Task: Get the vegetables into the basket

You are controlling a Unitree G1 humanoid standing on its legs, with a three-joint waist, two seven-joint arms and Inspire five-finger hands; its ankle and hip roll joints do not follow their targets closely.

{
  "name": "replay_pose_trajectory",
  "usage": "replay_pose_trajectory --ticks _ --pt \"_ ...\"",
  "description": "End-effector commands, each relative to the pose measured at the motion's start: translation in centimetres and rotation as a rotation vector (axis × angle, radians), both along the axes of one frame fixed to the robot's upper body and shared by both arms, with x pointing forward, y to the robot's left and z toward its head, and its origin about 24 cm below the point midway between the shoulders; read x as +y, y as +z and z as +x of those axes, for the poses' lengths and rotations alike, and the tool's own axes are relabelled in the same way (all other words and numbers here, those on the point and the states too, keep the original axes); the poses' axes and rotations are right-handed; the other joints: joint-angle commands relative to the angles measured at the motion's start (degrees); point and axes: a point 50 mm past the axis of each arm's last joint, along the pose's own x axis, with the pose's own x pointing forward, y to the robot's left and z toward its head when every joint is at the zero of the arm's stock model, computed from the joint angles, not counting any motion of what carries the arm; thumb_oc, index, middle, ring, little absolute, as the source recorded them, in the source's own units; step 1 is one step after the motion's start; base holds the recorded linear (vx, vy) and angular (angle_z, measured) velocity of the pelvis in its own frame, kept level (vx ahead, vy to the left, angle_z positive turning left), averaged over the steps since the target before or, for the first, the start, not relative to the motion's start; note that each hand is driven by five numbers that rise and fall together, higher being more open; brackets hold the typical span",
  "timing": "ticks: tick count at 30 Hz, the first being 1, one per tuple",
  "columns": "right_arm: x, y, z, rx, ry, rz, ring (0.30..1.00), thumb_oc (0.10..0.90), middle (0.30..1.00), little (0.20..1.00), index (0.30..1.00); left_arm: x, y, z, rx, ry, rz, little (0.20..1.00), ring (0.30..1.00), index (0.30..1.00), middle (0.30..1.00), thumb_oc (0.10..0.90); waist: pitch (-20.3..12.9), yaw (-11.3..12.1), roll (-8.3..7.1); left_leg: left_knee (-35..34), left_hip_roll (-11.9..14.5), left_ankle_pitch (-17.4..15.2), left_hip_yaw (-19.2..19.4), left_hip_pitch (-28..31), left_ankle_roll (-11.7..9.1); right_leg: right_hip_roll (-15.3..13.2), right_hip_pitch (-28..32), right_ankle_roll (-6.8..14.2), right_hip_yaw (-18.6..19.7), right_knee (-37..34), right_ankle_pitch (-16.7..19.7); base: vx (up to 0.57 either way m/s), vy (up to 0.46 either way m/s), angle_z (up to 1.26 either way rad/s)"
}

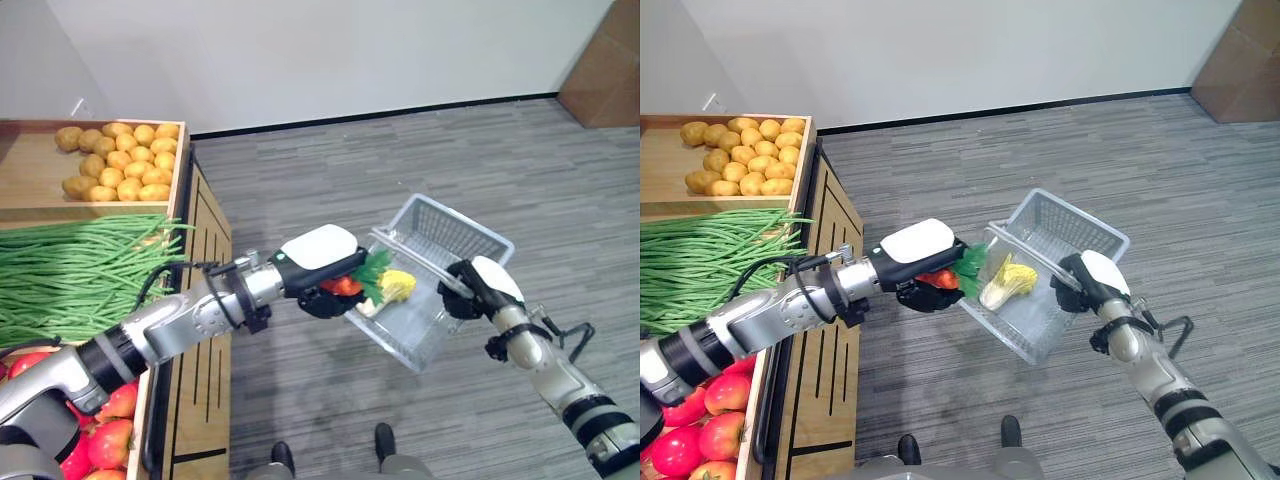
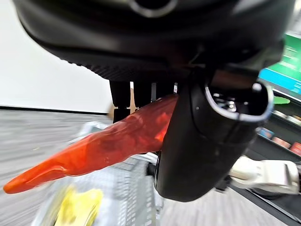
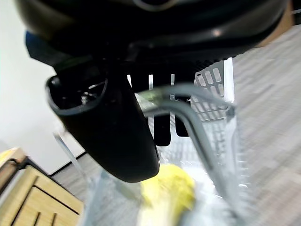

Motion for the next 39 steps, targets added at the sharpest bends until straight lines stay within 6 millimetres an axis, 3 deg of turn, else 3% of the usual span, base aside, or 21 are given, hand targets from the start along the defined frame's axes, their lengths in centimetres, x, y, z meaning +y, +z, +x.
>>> replay_pose_trajectory --ticks 1,5,13,19,23,29,34,35,36,39 --pt "2.2 8.1 3.8 -0.356 0.085 0.081 0.300 0.400 0.300 0.300 0.300 -0.9 2.2 1.1 -0.126 -0.039 -0.006 0.300 0.300 0.300 0.300 0.400 -4.68 1.10 -1.43 0.02 2.49 -0.18 -1.42 0.62 -2.81 -1.34 0.49 3.33 -1.58 1.43 -0.94 0.00 -0.028 -0.08" --pt "4.2 9.2 4.8 -0.383 0.141 0.110 0.300 0.400 0.300 0.300 0.300 -2.3 1.5 1.5 -0.164 -0.072 0.079 0.300 0.300 0.300 0.300 0.400 -4.86 0.83 -1.04 0.02 2.77 -0.10 -1.25 0.63 -3.00 -1.14 0.75 3.23 -1.66 1.19 -1.01 0.00 -0.009 -0.04" --pt "7.2 10.0 5.0 -0.429 0.201 0.289 0.300 0.400 0.300 0.300 0.300 -2.5 -0.7 2.3 -0.133 -0.037 0.161 0.300 0.300 0.300 0.300 0.400 -5.00 0.64 -0.66 0.02 2.87 -0.31 -0.66 0.80 -2.98 -1.01 0.85 3.22 -1.44 0.92 -0.87 0.00 0.001 -0.01" --pt "9.9 11.0 3.5 -0.454 0.321 0.481 0.300 0.400 0.300 0.300 0.300 -0.8 -3.1 4.0 -0.116 0.113 0.213 0.300 0.300 0.300 0.300 0.400 -4.90 0.20 -0.74 0.02 2.78 -0.49 0.29 0.98 -2.94 -1.04 0.58 3.38 -1.02 0.89 -0.52 0.00 0.014 -0.06" --pt "10.9 10.5 1.9 -0.421 0.387 0.591 0.300 0.400 0.300 0.300 0.300 1.1 -4.8 5.1 -0.098 0.237 0.248 0.300 0.300 0.300 0.300 0.400 -4.91 -0.04 -0.78 0.02 2.76 -0.66 0.69 1.28 -2.91 -1.12 0.50 3.53 -0.93 0.95 -0.40 0.00 0.016 -0.05" --pt "12.9 10.2 0.2 -0.389 0.484 0.689 0.300 0.400 0.300 0.300 0.300 3.3 -6.5 6.1 -0.096 0.388 0.269 0.300 0.300 0.300 0.300 0.400 -4.95 -0.06 -0.99 0.02 2.75 -0.69 1.13 1.64 -2.93 -1.15 0.64 3.49 -0.86 1.16 -0.47 0.00 0.004 -0.01" --pt "14.0 10.0 -0.5 -0.363 0.539 0.721 0.300 0.400 0.300 0.300 0.300 4.0 -7.6 6.3 -0.083 0.455 0.270 0.300 0.300 0.300 0.300 0.400 -4.99 -0.05 -1.07 0.02 2.83 -0.62 1.27 1.69 -2.96 -1.21 0.64 3.47 -0.93 1.15 -0.49 0.00 -0.001 -0.01" --pt "14.8 8.9 -1.1 -0.304 0.556 0.755 0.300 0.400 0.300 0.300 0.300 4.6 -9.0 6.3 -0.064 0.517 0.289 0.934 0.934 0.934 0.934 0.853 -4.90 0.01 -1.14 0.02 2.85 -0.51 1.26 1.67 -2.96 -1.26 0.63 3.36 -0.97 1.23 -0.51 -0.02 -0.003 -0.04" --pt "15.3 8.4 -1.4 -0.274 0.577 0.752 0.300 0.400 0.300 0.300 0.300 4.9 -9.8 6.2 -0.064 0.532 0.331 1.000 1.000 1.000 1.000 0.900 -4.81 0.09 -1.16 0.02 2.88 -0.48 1.23 1.66 -2.97 -1.24 0.64 3.29 -0.99 1.26 -0.57 -0.02 -0.005 -0.07" --pt "15.8 7.9 -2.1 -0.244 0.609 0.738 0.300 0.400 0.300 0.300 0.300 5.4 -11.0 6.0 -0.063 0.561 0.369 1.000 1.000 1.000 1.000 0.900 -4.71 0.15 -1.23 0.02 2.90 -0.41 1.20 1.57 -2.98 -1.21 0.64 3.18 -1.06 1.33 -0.59 -0.01 -0.003 -0.07"
